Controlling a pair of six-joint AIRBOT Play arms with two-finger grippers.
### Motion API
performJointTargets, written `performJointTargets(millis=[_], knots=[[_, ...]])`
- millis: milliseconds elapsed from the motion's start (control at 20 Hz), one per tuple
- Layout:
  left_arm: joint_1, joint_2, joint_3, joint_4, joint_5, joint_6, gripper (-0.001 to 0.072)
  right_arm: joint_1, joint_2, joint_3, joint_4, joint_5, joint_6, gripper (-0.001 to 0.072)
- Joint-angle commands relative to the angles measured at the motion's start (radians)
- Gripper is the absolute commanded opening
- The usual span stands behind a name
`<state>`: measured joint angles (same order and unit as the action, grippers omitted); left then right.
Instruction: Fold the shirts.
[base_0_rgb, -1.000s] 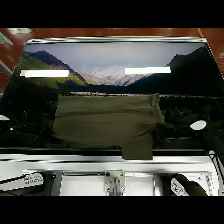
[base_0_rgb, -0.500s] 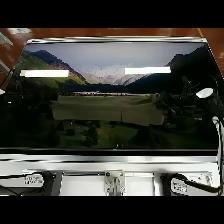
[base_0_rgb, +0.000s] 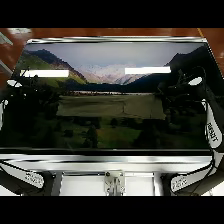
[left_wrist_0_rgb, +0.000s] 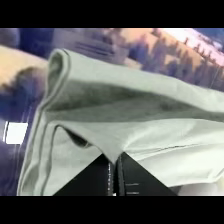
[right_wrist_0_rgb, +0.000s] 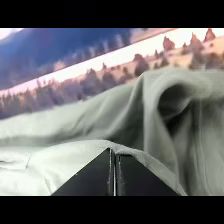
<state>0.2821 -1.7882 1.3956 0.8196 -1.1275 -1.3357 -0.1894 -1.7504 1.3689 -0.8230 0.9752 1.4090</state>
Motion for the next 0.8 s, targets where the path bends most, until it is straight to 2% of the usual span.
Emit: performJointTargets(millis=[0, 50, 100, 150, 200, 250, 350, 550, 750], knots=[[-0.006, -0.037, 0.016, -0.002, 0.001, -0.031, 0.027, 0.0, -0.049, 0.024, 0.014, 0.0, -0.029, 0.0386], [-0.003, -0.036, 0.022, -0.002, -0.012, -0.032, 0.0428, -0.001, -0.043, 0.024, 0.014, 0.012, -0.058, 0.0494], [0.004, -0.036, 0.036, -0.001, -0.038, -0.031, 0.0469, -0.006, -0.032, 0.03, 0.005, 0.038, -0.097, 0.0525], [0.016, -0.036, 0.06, -0.001, -0.07, -0.031, 0.0469, -0.018, -0.016, 0.038, -0.029, 0.066, -0.123, 0.0556], [0.031, -0.035, 0.092, -0.001, -0.107, -0.032, 0.0468, -0.034, 0.005, 0.042, -0.097, 0.089, -0.12, 0.0648], [0.046, -0.035, 0.125, -0.001, -0.144, -0.039, 0.0459, -0.053, 0.025, 0.043, -0.169, 0.109, -0.098, 0.0674], [0.07, -0.027, 0.182, -0.001, -0.211, -0.05, 0.0439, -0.098, 0.037, 0.042, -0.253, 0.174, -0.049, 0.0675], [0.076, 0.007, 0.212, -0.001, -0.303, -0.045, 0.0439, -0.125, -0.023, 0.042, -0.228, 0.278, -0.048, 0.0678], [0.078, 0.038, 0.212, 0.0, -0.386, -0.042, 0.042, -0.124, -0.122, 0.042, -0.053, 0.305, -0.106, 0.0678]])
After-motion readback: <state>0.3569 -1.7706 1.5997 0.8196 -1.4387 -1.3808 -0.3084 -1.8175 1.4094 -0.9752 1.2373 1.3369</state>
